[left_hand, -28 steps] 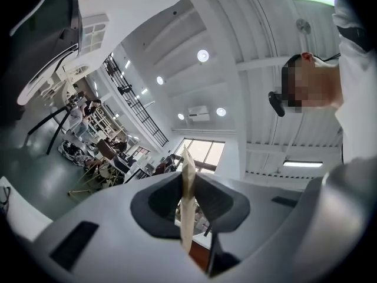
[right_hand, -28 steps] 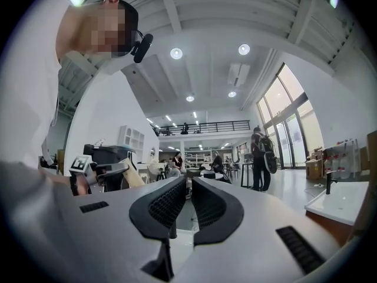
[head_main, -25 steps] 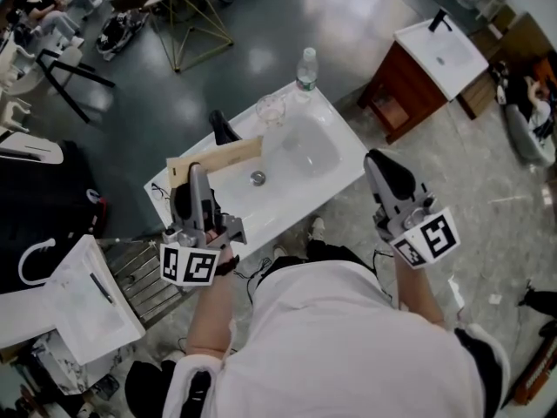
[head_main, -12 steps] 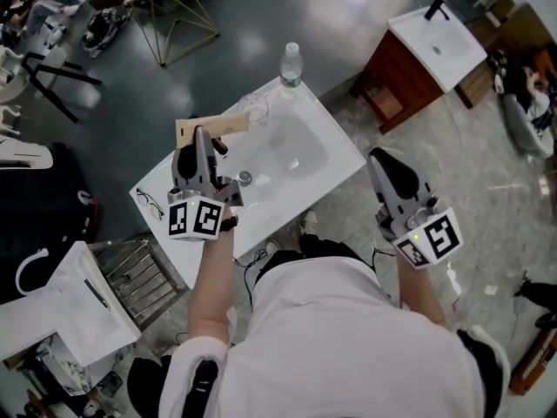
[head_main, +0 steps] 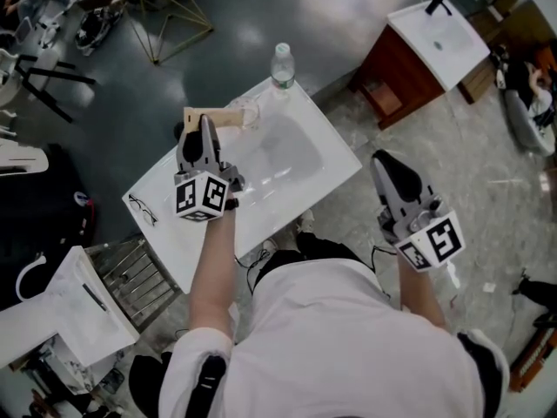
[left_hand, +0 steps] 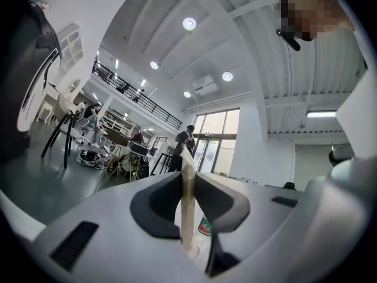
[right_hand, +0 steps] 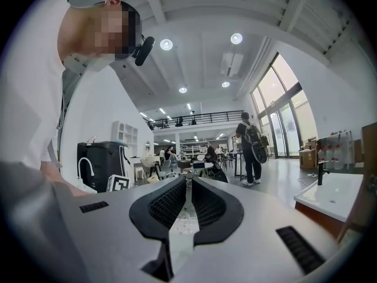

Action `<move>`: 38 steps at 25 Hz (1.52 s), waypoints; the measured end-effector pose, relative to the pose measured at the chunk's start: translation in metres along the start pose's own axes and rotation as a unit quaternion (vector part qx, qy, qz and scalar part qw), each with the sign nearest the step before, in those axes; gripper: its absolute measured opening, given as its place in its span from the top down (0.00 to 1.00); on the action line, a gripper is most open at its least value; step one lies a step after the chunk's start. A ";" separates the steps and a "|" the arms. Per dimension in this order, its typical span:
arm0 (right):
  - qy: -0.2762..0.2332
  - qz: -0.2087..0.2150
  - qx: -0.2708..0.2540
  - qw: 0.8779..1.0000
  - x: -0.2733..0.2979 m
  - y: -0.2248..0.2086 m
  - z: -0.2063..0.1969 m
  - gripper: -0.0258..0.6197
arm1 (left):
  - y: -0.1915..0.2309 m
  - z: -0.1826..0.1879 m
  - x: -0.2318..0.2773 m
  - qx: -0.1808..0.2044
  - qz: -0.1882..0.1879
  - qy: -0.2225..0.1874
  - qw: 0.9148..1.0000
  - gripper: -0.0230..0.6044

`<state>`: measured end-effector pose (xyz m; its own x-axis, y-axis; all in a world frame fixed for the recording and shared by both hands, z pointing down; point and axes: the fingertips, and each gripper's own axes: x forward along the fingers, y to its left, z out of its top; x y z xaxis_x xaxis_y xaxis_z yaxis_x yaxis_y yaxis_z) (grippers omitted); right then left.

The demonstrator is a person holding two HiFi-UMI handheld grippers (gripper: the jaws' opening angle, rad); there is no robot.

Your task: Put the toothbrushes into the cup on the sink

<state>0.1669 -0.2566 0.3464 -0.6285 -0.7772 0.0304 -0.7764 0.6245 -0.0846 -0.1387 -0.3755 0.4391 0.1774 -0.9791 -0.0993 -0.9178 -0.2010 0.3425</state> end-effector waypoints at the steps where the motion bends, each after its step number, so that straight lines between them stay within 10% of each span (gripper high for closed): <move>1: 0.001 -0.001 0.001 1.000 0.000 -0.003 -0.001 0.88 | 0.001 -0.006 0.004 0.000 0.003 0.005 1.000 0.87; 23: 0.025 -0.018 0.014 0.999 0.005 -0.060 -0.017 0.88 | 0.023 -0.105 0.040 -0.077 0.062 0.095 0.991 0.86; 38: 0.017 0.027 0.018 0.999 0.021 -0.049 -0.015 0.88 | 0.016 -0.086 0.023 -0.087 0.075 0.084 0.990 0.61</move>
<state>0.1912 -0.3020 0.3658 -0.6706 -0.7395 0.0577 -0.7399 0.6614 -0.1226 -0.1190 -0.4039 0.5230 0.1130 -0.9868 0.1163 -0.8654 -0.0403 0.4995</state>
